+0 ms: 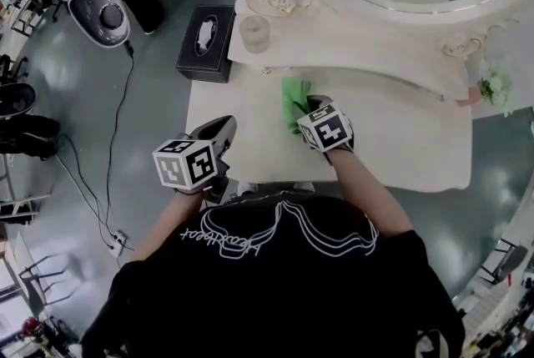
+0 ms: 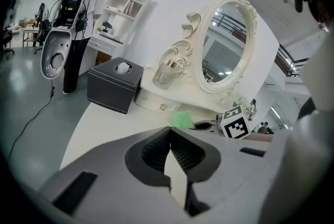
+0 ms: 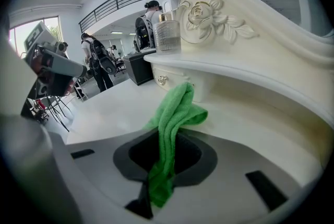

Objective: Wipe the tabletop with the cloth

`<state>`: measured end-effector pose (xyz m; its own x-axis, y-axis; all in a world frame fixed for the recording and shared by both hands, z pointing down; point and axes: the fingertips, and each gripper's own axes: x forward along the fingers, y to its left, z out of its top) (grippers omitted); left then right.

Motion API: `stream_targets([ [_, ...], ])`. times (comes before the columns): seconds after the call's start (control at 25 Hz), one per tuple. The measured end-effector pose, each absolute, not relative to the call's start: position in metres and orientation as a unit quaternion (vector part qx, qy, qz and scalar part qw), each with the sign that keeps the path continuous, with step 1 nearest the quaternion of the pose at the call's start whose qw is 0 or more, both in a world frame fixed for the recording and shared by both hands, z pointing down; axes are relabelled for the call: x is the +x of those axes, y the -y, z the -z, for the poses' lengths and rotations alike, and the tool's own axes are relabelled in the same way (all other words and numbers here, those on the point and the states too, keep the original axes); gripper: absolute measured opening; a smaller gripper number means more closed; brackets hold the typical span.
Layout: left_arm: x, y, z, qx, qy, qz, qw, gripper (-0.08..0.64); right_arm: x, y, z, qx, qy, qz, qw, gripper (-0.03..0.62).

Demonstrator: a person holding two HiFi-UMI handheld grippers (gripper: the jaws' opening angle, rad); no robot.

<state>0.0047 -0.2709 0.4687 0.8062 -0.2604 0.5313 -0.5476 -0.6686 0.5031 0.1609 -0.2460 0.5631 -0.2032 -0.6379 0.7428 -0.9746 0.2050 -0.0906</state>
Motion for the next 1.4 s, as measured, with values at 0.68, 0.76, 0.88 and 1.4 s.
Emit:
stream_targets([
  [0.68, 0.044, 0.229, -0.471, 0.887, 0.216, -0.228, 0.337, 0.003, 0.223, 0.205, -0.563, 0.586, 0.701, -0.29, 0.286, 0.06],
  [0.76, 0.049, 0.224, -0.471, 0.888, 0.214, -0.23, 0.336, 0.003, 0.23, 0.201, -0.564, 0.587, 0.7, -0.29, 0.285, 0.06],
  [0.88, 0.056, 0.218, -0.471, 0.888, 0.212, -0.234, 0.334, 0.004, 0.239, 0.196, -0.564, 0.59, 0.698, -0.291, 0.282, 0.06],
  [1.4, 0.091, 0.187, -0.468, 0.891, 0.208, -0.233, 0.329, 0.003, 0.286, 0.164, -0.562, 0.602, 0.688, -0.29, 0.283, 0.06],
])
